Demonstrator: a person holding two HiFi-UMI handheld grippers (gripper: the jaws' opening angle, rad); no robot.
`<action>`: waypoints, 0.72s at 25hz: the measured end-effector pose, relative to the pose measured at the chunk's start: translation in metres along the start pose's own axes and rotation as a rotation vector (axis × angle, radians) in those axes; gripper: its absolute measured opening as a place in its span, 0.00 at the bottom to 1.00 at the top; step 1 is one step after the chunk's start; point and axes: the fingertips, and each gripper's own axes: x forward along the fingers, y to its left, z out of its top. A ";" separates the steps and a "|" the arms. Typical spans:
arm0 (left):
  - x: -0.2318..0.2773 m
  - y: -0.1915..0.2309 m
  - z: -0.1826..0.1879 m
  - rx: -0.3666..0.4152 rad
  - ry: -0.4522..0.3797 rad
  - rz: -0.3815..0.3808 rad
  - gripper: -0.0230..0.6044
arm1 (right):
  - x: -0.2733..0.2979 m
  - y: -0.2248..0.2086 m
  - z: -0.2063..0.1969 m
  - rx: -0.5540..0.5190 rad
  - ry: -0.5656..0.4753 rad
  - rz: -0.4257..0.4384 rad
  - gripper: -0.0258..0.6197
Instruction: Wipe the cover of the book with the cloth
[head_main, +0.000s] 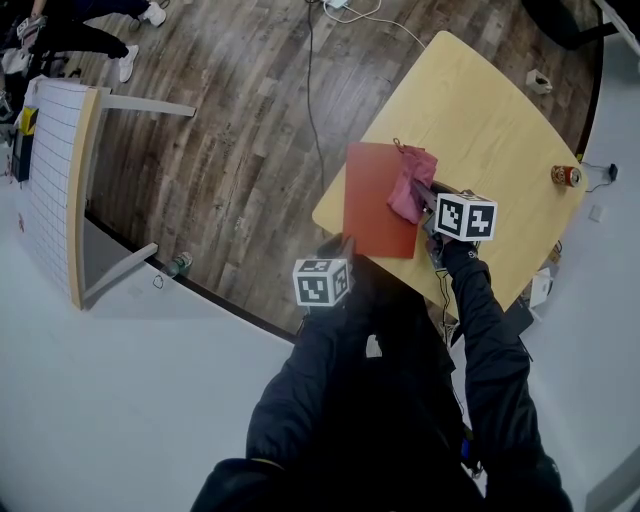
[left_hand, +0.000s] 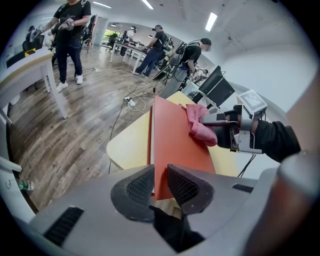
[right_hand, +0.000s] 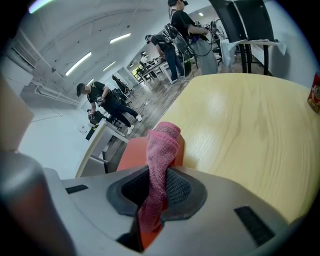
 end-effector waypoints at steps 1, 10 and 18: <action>0.000 0.000 0.000 -0.001 -0.001 0.000 0.19 | -0.002 -0.001 0.000 0.000 -0.001 -0.004 0.16; 0.000 0.000 -0.001 -0.003 0.008 0.014 0.19 | -0.020 0.009 0.005 -0.011 -0.028 0.037 0.16; -0.002 -0.001 0.000 -0.005 0.013 0.016 0.19 | -0.017 0.058 0.011 0.005 -0.050 0.119 0.16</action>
